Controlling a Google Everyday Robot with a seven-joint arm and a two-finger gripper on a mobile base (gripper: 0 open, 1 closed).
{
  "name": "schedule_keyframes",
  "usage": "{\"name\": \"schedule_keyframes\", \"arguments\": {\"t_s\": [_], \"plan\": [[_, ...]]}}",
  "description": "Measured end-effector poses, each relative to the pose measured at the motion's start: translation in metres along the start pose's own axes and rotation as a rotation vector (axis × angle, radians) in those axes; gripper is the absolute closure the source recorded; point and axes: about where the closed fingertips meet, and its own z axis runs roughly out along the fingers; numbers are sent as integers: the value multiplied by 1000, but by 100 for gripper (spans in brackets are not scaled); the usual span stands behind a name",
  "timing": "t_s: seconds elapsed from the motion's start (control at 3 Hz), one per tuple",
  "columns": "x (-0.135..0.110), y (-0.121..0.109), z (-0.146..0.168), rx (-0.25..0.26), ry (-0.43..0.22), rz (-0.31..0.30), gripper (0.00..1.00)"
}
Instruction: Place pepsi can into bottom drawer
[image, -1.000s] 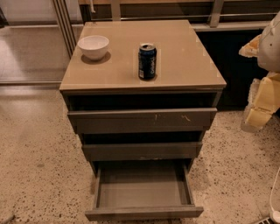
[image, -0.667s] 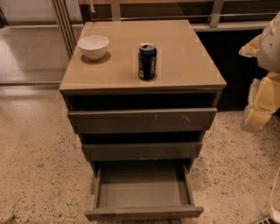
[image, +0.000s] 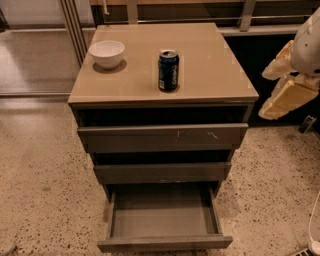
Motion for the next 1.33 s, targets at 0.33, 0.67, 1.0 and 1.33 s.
{"name": "schedule_keyframes", "arguments": {"t_s": [0.33, 0.67, 1.0, 1.33], "plan": [[-23, -55, 20, 105, -151, 45, 65], [-53, -112, 40, 189, -330, 127, 88], [-60, -135, 38, 263, -376, 142, 100], [-60, -135, 38, 264, -377, 142, 100]]}}
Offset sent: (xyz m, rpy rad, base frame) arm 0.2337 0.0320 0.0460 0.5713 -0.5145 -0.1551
